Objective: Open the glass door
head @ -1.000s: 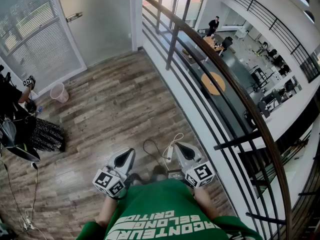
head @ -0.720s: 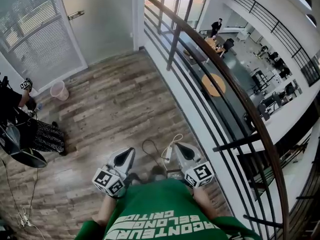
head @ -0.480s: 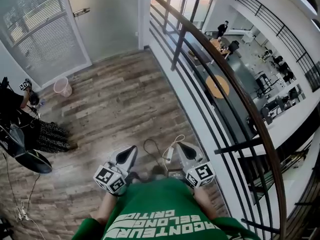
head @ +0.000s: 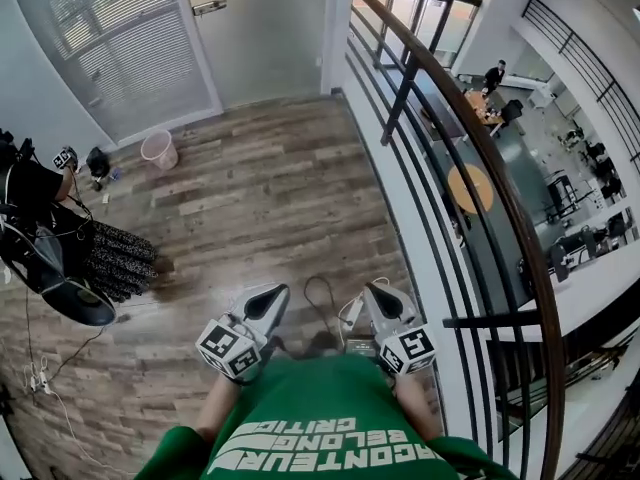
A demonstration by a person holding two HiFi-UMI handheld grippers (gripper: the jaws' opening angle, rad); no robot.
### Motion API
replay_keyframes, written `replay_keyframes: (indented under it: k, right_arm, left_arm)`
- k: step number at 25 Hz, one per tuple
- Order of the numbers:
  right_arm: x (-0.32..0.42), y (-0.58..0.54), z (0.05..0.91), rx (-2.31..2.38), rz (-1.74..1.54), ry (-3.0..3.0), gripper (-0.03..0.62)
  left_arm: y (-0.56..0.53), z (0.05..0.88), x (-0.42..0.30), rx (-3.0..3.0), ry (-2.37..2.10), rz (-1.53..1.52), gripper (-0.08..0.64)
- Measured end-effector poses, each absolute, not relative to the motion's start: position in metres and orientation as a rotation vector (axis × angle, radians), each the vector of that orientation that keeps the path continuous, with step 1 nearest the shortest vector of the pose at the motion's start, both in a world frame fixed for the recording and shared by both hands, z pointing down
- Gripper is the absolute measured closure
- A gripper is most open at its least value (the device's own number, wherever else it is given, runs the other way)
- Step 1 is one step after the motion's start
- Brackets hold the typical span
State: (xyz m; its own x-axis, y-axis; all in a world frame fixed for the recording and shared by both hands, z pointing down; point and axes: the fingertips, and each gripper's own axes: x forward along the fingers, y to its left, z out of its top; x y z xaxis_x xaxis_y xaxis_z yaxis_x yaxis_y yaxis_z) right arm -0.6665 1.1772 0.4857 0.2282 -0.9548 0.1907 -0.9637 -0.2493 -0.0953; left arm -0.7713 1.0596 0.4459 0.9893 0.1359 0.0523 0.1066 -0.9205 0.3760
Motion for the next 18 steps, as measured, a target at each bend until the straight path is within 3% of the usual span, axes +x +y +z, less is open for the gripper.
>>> replay_keyframes:
  k: [18]
  right_arm:
    - [-0.617,1.08,0.512,2.124,0.371,-2.089,0.598]
  left_arm:
    - [0.994,0.462,-0.746,2.701,-0.098,0.039,0.543]
